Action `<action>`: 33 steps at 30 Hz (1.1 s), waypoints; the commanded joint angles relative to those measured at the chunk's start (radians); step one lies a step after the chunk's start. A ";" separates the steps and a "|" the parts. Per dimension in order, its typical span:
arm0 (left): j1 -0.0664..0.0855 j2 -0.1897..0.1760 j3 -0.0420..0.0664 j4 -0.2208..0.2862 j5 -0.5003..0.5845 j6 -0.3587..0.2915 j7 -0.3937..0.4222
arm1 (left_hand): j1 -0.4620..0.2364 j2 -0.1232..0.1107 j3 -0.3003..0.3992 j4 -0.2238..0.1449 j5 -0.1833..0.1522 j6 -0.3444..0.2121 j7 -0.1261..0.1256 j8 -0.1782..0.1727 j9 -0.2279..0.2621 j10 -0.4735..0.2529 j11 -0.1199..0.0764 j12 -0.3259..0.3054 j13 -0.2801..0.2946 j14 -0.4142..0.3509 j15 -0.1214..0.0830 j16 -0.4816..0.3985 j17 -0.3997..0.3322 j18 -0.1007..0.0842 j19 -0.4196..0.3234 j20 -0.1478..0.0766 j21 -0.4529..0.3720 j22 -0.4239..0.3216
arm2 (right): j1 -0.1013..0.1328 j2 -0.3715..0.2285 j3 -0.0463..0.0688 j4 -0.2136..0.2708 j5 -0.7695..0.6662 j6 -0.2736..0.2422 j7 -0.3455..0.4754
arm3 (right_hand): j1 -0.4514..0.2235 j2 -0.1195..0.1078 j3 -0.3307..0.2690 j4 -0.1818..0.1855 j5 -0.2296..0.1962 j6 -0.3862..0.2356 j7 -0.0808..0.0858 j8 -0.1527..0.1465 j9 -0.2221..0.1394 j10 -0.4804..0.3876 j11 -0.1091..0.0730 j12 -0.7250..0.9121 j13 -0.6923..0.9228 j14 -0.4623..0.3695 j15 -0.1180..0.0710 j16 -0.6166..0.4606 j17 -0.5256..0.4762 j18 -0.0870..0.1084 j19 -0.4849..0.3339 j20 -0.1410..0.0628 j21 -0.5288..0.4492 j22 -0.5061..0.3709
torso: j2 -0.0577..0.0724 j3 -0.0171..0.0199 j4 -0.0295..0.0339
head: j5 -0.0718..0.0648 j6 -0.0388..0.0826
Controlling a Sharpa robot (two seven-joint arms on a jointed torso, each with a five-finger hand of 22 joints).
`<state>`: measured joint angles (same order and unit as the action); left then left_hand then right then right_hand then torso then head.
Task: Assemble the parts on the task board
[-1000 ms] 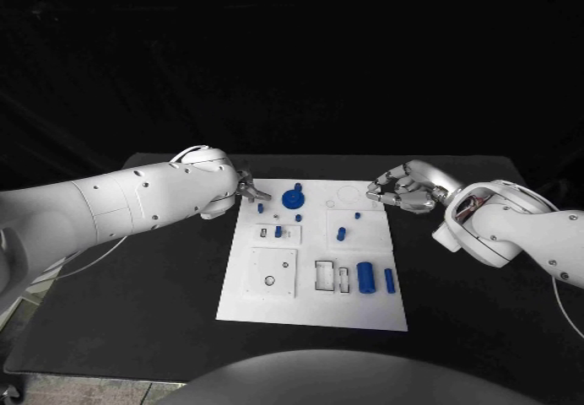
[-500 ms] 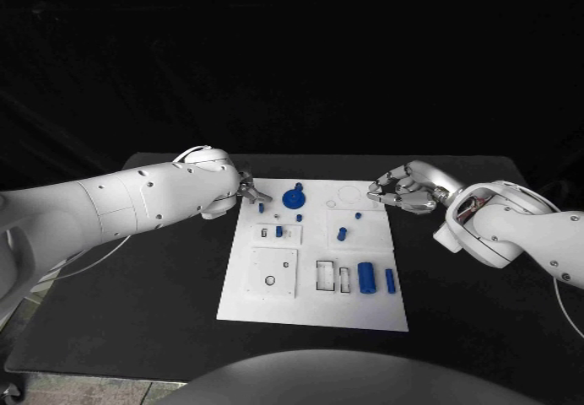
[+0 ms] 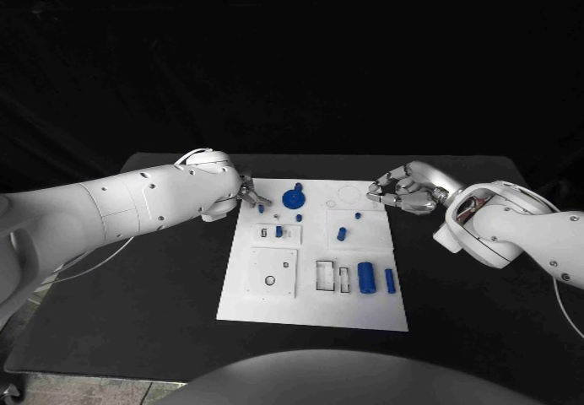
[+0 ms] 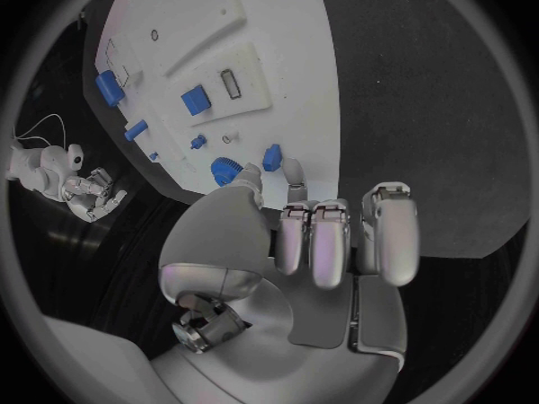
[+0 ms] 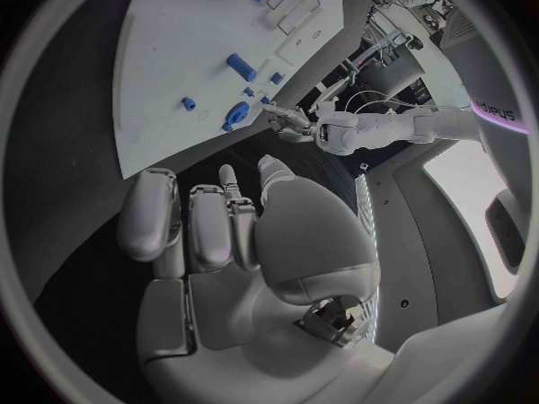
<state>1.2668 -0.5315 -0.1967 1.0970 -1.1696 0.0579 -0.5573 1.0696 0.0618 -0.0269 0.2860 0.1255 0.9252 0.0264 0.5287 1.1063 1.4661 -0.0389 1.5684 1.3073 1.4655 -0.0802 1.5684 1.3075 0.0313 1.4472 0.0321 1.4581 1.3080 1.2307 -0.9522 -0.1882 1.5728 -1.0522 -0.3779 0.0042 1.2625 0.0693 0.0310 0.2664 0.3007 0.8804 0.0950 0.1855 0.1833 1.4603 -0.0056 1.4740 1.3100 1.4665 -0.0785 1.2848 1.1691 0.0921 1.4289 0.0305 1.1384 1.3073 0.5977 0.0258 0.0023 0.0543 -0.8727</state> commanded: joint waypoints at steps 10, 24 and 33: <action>-0.002 0.005 0.000 0.000 0.007 0.036 0.015 | 0.037 0.005 -0.002 -0.002 0.066 -0.003 0.004 -0.026 -0.006 0.105 0.005 0.002 0.263 0.105 0.003 0.002 0.263 0.015 -0.009 0.004 -0.010 0.123 | -0.003 0.001 0.000 -0.001 0.001 0.012 0.002 | 0.011 -0.002 0.006 0.000 0.006 0.009 0.002 0.005 -0.002 0.020 0.004 -0.005 0.085 0.041 0.008 -0.005 -0.003 -0.005 -0.002 0.008 -0.008 0.126 | -0.001 0.0002 0.0000 | 0.002 0.000; -0.005 0.010 0.000 -0.006 0.019 0.040 0.025 | 0.075 0.005 0.009 -0.003 0.150 -0.002 0.005 -0.051 -0.010 0.105 0.007 0.002 0.263 0.105 0.005 0.002 0.263 0.016 -0.012 0.006 -0.016 0.124 | -0.004 0.001 0.000 -0.001 0.001 0.014 0.001 | 0.016 -0.001 0.008 -0.002 0.012 0.011 0.003 0.005 -0.003 0.018 0.005 -0.007 0.082 0.041 0.009 -0.006 -0.005 -0.004 -0.004 0.009 -0.015 0.124 | 0.000 0.0001 -0.0001 | 0.002 0.000; -0.008 0.010 0.000 -0.010 0.036 0.054 0.031 | 0.170 -0.002 0.077 -0.035 0.313 -0.007 -0.002 -0.074 -0.010 0.105 0.001 0.002 0.263 0.105 0.001 0.002 0.263 0.017 -0.016 0.003 -0.022 0.125 | -0.004 0.001 0.000 -0.003 0.001 0.015 0.000 | 0.024 0.002 0.013 -0.006 0.017 0.013 0.003 0.005 -0.004 0.017 0.006 -0.009 0.079 0.040 0.010 -0.007 -0.007 -0.003 -0.006 0.010 -0.020 0.123 | -0.001 0.0003 0.0003 | 0.002 0.000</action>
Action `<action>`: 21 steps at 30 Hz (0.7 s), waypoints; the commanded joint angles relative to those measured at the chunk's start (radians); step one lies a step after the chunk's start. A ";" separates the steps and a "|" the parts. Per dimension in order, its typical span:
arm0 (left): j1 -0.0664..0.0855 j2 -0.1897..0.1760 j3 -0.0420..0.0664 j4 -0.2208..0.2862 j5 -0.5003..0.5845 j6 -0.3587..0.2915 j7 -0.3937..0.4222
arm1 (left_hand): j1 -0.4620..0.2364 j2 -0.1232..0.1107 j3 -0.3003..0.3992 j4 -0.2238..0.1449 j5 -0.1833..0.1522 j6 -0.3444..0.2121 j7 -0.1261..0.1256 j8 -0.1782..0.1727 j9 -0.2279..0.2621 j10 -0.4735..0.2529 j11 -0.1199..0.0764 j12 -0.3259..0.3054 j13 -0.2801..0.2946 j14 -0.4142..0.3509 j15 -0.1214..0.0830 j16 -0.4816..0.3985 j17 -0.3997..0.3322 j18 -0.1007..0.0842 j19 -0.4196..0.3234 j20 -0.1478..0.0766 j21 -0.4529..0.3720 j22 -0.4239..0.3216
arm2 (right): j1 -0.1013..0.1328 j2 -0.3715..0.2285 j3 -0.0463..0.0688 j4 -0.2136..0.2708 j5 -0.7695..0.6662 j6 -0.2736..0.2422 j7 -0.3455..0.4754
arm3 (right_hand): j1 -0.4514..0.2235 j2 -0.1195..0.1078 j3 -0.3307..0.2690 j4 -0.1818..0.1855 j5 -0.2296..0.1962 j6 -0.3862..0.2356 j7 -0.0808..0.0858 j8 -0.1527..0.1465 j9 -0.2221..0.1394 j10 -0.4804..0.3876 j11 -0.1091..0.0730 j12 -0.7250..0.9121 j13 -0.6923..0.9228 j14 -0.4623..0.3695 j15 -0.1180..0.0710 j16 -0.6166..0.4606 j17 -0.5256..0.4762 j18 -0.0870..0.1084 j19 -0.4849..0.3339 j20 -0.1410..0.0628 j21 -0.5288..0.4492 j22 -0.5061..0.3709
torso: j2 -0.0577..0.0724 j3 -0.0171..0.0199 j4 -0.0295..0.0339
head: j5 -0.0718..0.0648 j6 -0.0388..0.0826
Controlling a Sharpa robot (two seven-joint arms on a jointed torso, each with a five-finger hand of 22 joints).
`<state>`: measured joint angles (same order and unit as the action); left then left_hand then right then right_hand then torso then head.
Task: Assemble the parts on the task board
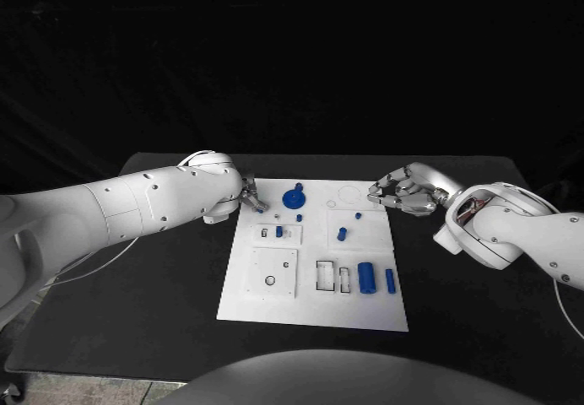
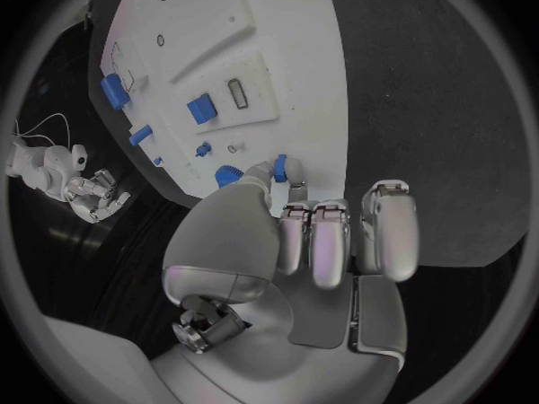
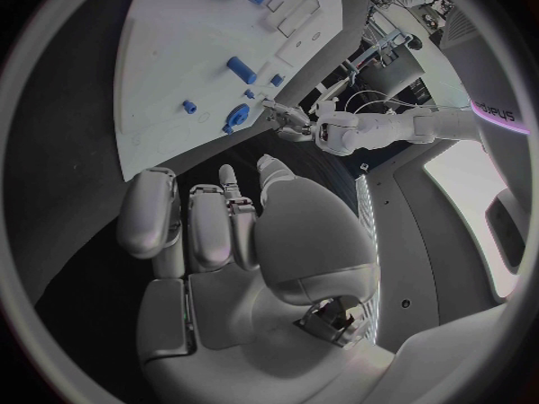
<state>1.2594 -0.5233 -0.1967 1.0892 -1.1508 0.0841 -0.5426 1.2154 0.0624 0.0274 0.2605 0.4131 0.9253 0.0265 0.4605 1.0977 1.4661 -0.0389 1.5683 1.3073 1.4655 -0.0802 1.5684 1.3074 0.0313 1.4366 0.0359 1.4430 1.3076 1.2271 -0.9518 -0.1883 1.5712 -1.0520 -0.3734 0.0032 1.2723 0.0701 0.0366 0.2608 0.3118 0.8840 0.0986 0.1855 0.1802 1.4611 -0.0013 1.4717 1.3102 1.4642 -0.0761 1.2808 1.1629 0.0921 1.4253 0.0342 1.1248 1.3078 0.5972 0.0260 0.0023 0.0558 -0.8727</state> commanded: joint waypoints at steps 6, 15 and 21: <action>-0.002 0.001 0.000 -0.002 0.024 0.028 0.025 | 0.075 -0.055 0.185 -0.014 0.036 -0.008 -0.005 -0.024 0.000 0.105 0.002 0.002 0.263 0.105 -0.003 0.002 0.263 0.017 -0.006 -0.003 -0.009 0.130 | -0.001 0.001 0.000 -0.003 0.001 0.010 0.001 | 0.019 0.003 0.011 -0.003 0.008 0.013 -0.001 0.006 -0.002 0.015 0.003 -0.007 0.078 0.042 0.009 -0.003 -0.002 -0.003 -0.002 0.007 -0.008 0.123 | 0.000 -0.0002 0.0001 | 0.001 0.000; -0.002 -0.013 0.000 0.018 0.035 -0.027 0.059 | 0.034 -0.153 0.416 -0.021 0.032 0.004 -0.004 -0.017 0.030 0.105 -0.002 0.002 0.263 0.105 -0.003 0.002 0.263 0.014 0.004 -0.003 -0.005 0.145 | -0.001 -0.001 0.000 -0.003 0.001 0.009 0.000 | 0.023 0.004 0.013 -0.004 0.010 0.014 -0.001 0.006 -0.002 0.015 0.004 -0.007 0.077 0.042 0.009 -0.004 -0.003 -0.003 -0.002 0.007 -0.008 0.123 | 0.000 -0.0002 0.0003 | -0.001 0.000; 0.009 -0.059 0.003 0.087 0.083 -0.070 0.060 | 0.003 -0.179 0.482 -0.033 0.023 0.008 -0.004 -0.013 0.042 0.105 -0.003 0.002 0.263 0.105 -0.004 0.002 0.263 0.013 0.009 -0.005 -0.003 0.150 | -0.001 -0.003 0.000 -0.005 0.003 0.012 -0.001 | 0.024 0.004 0.014 -0.005 0.010 0.015 -0.001 0.006 -0.003 0.014 0.004 -0.008 0.076 0.042 0.009 -0.005 -0.005 -0.003 -0.003 0.008 -0.010 0.122 | -0.001 0.0002 0.0013 | -0.004 0.000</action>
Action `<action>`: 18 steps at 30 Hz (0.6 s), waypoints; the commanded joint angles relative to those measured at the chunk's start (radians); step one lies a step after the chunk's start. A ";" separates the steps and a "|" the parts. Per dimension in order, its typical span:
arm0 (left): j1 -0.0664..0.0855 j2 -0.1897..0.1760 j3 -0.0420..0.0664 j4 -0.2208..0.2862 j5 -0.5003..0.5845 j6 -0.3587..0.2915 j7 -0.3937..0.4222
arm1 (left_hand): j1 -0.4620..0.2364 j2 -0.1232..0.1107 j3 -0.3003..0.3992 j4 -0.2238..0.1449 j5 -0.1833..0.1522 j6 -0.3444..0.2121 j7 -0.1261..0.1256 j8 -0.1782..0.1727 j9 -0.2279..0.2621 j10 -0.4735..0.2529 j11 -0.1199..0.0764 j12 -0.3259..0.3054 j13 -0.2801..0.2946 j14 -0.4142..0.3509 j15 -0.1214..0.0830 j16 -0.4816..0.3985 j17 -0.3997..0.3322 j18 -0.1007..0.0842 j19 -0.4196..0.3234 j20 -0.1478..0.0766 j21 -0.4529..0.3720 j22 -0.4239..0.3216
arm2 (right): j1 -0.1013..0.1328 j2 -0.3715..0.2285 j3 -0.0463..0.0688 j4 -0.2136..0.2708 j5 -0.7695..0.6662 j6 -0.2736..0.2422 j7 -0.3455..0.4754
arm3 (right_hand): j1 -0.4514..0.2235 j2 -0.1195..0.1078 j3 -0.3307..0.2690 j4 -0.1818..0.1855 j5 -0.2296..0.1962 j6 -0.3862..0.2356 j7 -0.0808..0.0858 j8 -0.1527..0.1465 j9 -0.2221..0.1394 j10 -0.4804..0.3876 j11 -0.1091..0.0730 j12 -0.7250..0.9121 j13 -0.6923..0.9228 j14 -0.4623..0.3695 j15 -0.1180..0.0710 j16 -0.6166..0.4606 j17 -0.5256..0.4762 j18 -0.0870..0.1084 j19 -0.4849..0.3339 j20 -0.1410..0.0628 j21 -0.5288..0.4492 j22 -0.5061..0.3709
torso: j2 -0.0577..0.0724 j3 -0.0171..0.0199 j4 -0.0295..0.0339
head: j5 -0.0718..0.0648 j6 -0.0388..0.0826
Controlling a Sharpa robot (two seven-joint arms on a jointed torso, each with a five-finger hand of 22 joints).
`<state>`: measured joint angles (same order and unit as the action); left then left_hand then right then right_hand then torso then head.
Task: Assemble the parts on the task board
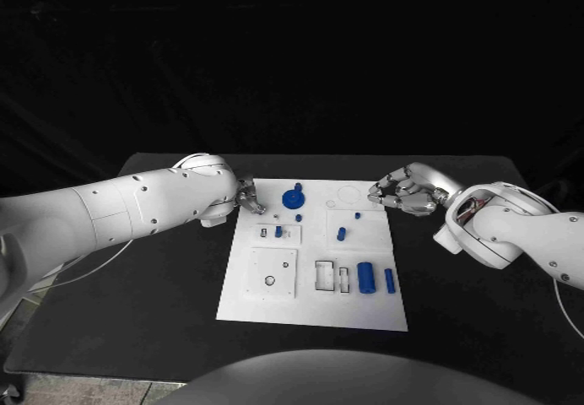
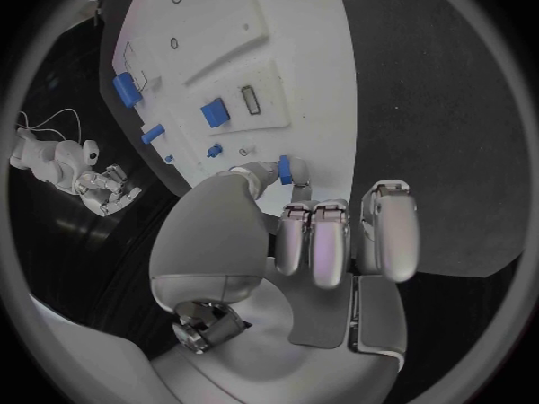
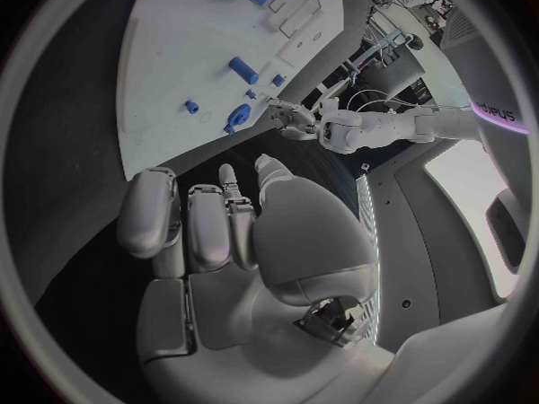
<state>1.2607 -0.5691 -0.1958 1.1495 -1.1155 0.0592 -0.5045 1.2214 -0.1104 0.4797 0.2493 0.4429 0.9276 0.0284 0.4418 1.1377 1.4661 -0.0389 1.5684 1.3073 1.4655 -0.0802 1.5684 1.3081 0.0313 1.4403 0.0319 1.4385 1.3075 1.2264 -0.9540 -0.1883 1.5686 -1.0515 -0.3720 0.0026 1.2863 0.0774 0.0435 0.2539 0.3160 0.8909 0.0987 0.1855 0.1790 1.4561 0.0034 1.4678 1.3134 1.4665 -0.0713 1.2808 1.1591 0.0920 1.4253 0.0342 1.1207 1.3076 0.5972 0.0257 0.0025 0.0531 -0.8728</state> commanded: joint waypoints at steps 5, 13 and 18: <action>0.033 -0.060 0.003 0.100 0.109 -0.045 -0.004 | -0.013 -0.011 0.040 -0.022 -0.011 0.004 -0.005 0.004 0.003 0.105 -0.003 0.002 0.263 0.105 -0.004 0.002 0.263 0.013 0.006 -0.002 0.002 0.152 | -0.001 0.001 0.000 -0.004 0.004 0.013 -0.001 | 0.012 -0.002 0.008 0.001 0.007 0.009 -0.001 0.007 -0.002 0.018 -0.001 -0.005 0.071 0.040 0.005 -0.006 -0.002 -0.003 -0.003 0.008 -0.006 0.123 | -0.002 0.0006 0.0001 | 0.000 0.000; 0.047 -0.109 -0.006 0.204 0.142 0.000 -0.055 | -0.044 -0.011 0.056 -0.020 -0.042 0.002 -0.002 -0.001 0.005 0.105 0.000 0.002 0.263 0.105 -0.002 0.002 0.263 0.014 0.002 0.000 -0.004 0.149 | -0.004 0.004 0.000 -0.007 0.004 0.015 -0.002 | 0.016 -0.001 0.011 -0.001 0.009 0.010 -0.001 0.007 -0.002 0.017 0.000 -0.006 0.070 0.039 0.005 -0.006 -0.003 -0.003 -0.003 0.008 -0.007 0.122 | -0.001 0.0001 0.0002 | -0.002 0.000; 0.038 -0.114 -0.012 0.230 0.126 0.005 -0.069 | -0.055 -0.009 0.052 -0.017 -0.044 0.002 0.000 -0.002 0.005 0.105 0.001 0.002 0.263 0.105 -0.001 0.002 0.263 0.015 0.002 0.000 -0.005 0.149 | -0.007 0.005 0.000 -0.006 0.004 0.015 0.000 | 0.016 -0.001 0.011 -0.001 0.009 0.010 -0.001 0.007 -0.003 0.017 0.000 -0.006 0.070 0.039 0.005 -0.007 -0.004 -0.003 -0.003 0.008 -0.007 0.123 | 0.000 -0.0010 -0.0015 | -0.001 0.000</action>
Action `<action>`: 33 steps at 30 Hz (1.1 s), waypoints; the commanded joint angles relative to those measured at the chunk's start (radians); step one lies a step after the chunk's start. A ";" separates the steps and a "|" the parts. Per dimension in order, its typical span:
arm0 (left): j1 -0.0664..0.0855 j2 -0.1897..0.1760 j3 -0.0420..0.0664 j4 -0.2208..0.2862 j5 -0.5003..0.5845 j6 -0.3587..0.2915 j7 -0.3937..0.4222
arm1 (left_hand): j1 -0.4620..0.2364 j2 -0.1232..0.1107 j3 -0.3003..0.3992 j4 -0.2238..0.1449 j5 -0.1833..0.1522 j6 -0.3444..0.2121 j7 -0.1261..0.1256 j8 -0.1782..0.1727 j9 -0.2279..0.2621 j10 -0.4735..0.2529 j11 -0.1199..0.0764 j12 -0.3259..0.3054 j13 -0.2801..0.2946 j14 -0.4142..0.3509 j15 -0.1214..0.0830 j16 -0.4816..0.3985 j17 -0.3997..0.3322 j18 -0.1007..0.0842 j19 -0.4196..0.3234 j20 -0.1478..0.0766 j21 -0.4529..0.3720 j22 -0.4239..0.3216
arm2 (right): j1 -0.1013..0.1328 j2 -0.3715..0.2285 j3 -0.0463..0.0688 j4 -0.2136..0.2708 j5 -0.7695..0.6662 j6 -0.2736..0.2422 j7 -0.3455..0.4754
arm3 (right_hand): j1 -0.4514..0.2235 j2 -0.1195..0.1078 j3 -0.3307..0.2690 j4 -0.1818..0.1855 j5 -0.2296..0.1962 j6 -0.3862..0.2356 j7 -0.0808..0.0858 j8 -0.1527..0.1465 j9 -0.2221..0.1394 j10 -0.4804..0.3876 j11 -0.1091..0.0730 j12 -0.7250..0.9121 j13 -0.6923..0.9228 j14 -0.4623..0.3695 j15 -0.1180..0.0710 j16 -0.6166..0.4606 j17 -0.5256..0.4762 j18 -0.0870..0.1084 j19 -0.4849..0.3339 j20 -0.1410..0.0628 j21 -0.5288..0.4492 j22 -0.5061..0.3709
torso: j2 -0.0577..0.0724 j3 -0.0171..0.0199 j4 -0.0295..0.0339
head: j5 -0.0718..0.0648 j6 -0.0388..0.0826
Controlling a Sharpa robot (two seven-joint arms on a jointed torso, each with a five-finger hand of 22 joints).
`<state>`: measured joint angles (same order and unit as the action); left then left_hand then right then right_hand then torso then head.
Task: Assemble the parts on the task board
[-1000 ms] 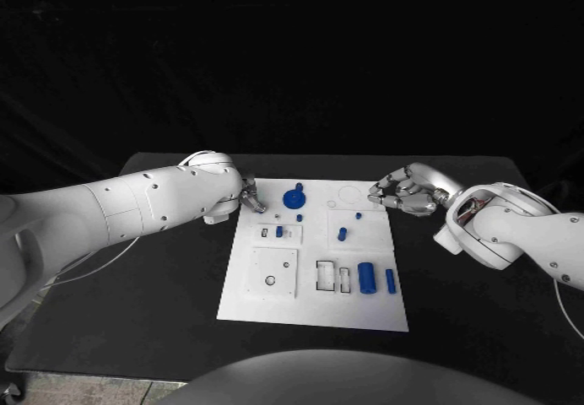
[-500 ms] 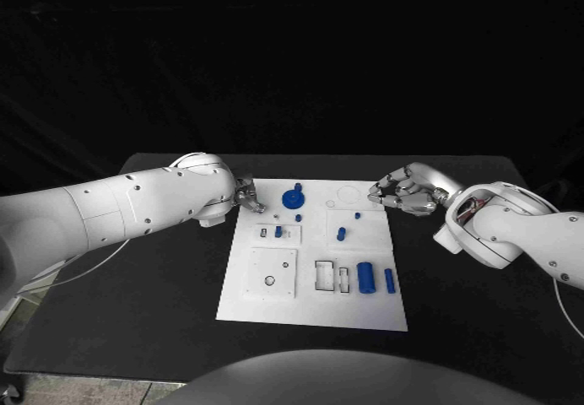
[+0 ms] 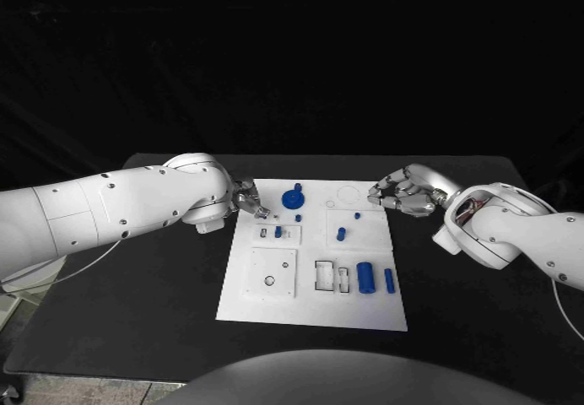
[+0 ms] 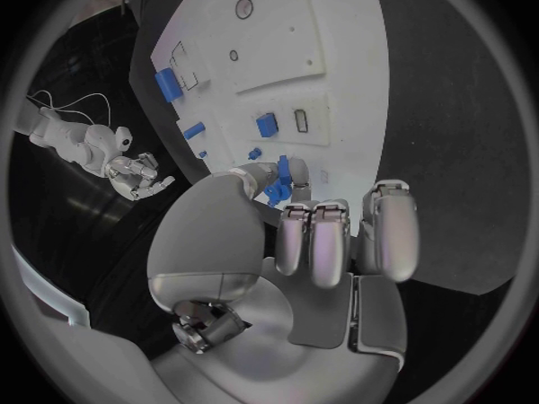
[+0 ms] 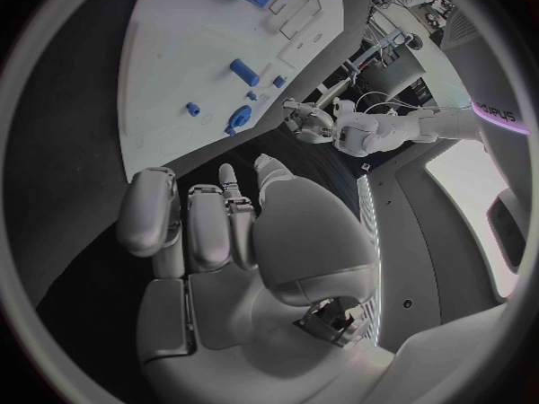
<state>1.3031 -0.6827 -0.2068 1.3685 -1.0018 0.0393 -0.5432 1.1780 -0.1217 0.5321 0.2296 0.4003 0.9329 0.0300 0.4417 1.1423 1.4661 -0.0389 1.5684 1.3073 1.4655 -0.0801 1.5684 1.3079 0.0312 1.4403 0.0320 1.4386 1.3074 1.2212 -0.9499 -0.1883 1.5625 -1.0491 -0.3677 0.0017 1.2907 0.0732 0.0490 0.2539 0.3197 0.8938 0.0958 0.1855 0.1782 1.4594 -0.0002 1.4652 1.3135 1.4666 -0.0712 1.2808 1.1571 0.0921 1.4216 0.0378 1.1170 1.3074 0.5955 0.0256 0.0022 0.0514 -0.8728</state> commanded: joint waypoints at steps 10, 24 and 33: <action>-0.035 -0.005 -0.004 0.029 -0.054 -0.038 -0.023 | -0.043 0.015 -0.035 0.010 -0.005 0.000 0.001 -0.002 0.005 0.105 0.004 0.002 0.263 0.105 0.002 0.002 0.263 0.015 0.002 0.003 -0.006 0.151 | -0.003 -0.006 0.000 0.006 0.004 0.001 0.009 | 0.018 0.005 0.009 -0.004 0.009 0.012 0.002 0.008 -0.002 0.015 0.005 -0.003 0.071 0.039 0.006 -0.006 -0.002 -0.003 0.002 0.005 -0.003 0.123 | 0.003 0.0000 -0.0001 | 0.000 0.000; -0.053 -0.008 -0.004 0.035 -0.066 -0.043 -0.023 | -0.044 0.017 -0.039 0.008 -0.003 0.000 0.000 -0.001 0.006 0.105 0.004 0.002 0.263 0.105 0.002 0.002 0.263 0.016 0.000 0.003 -0.009 0.149 | -0.007 -0.005 0.000 0.003 0.009 0.008 0.012 | 0.019 0.005 0.010 -0.005 0.011 0.012 0.002 0.008 -0.003 0.014 0.005 -0.003 0.069 0.039 0.006 -0.006 -0.002 -0.003 0.001 0.005 -0.005 0.123 | 0.001 -0.0002 -0.0002 | 0.004 0.000; -0.055 -0.015 -0.007 0.037 -0.067 -0.011 -0.038 | -0.044 0.018 -0.041 0.007 -0.002 0.000 0.000 -0.001 0.007 0.105 0.004 0.002 0.263 0.105 0.002 0.002 0.263 0.016 -0.002 0.003 -0.011 0.148 | -0.009 -0.005 0.000 0.003 0.010 0.014 0.010 | 0.020 0.006 0.011 -0.005 0.011 0.012 0.002 0.008 -0.003 0.014 0.005 -0.004 0.069 0.039 0.006 -0.007 -0.003 -0.002 0.001 0.006 -0.006 0.123 | 0.002 0.0003 0.0002 | 0.004 0.000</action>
<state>1.2492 -0.6978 -0.2135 1.4015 -1.0600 0.0031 -0.5722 1.1416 -0.1082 0.4981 0.2354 0.4000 0.9328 0.0303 0.4413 1.1478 1.4661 -0.0388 1.5684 1.3073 1.4655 -0.0801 1.5684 1.3075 0.0312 1.4402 0.0320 1.4347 1.3081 1.2128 -0.9551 -0.1883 1.5656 -1.0420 -0.3661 0.0063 1.3003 0.0793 0.0530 0.2499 0.3251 0.8974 0.0994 0.1896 0.1764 1.4604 0.0047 1.4663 1.3161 1.4666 -0.0710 1.2795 1.1556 0.0921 1.4217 0.0378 1.1170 1.3080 0.5966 0.0256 0.0022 0.0549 -0.8728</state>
